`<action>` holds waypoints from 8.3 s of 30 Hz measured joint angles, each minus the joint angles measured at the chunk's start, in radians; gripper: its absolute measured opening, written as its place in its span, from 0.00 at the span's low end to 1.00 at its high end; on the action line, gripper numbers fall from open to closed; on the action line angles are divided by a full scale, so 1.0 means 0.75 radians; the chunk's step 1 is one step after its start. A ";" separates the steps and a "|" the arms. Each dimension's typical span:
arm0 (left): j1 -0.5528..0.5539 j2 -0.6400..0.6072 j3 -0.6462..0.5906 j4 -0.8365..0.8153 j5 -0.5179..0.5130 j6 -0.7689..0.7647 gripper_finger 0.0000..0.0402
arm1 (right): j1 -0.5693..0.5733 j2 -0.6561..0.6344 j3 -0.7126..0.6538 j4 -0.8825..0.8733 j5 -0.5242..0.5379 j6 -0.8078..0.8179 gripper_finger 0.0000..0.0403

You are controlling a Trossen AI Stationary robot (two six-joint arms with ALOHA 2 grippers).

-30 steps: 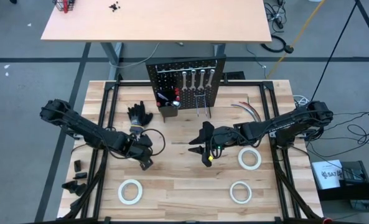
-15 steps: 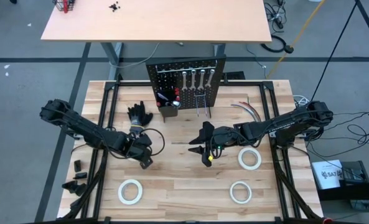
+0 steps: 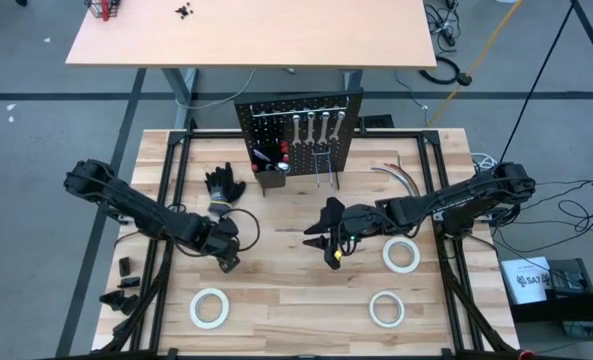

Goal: Hang tools onto peg board
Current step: Hang the white tape on the peg board

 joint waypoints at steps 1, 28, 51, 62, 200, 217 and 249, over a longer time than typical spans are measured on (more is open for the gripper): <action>0.000 0.000 -0.014 -0.008 0.002 -0.024 0.57 | 0.001 0.000 0.000 -0.003 -0.004 0.008 0.33; -0.087 0.048 -0.090 0.178 0.006 -0.082 0.14 | 0.019 -0.106 -0.001 -0.295 -0.176 0.255 0.33; 0.032 -0.328 0.097 1.303 0.644 0.526 0.14 | 0.035 -0.098 -0.001 -0.215 -0.169 -0.007 0.33; 0.046 -0.328 0.097 1.515 0.726 0.522 0.14 | 0.056 -0.097 -0.001 0.472 -0.181 -0.685 0.33; 0.380 -0.244 0.261 1.064 0.509 0.804 0.51 | 0.235 -0.932 -0.660 0.174 0.570 0.050 0.17; 0.241 -0.246 0.261 1.079 -0.039 0.789 0.51 | -0.398 -0.869 -0.893 0.513 -0.218 -0.121 0.17; 0.147 -0.247 0.261 1.051 -0.234 0.768 0.51 | -0.878 -0.324 -0.892 1.043 -0.419 -0.260 0.17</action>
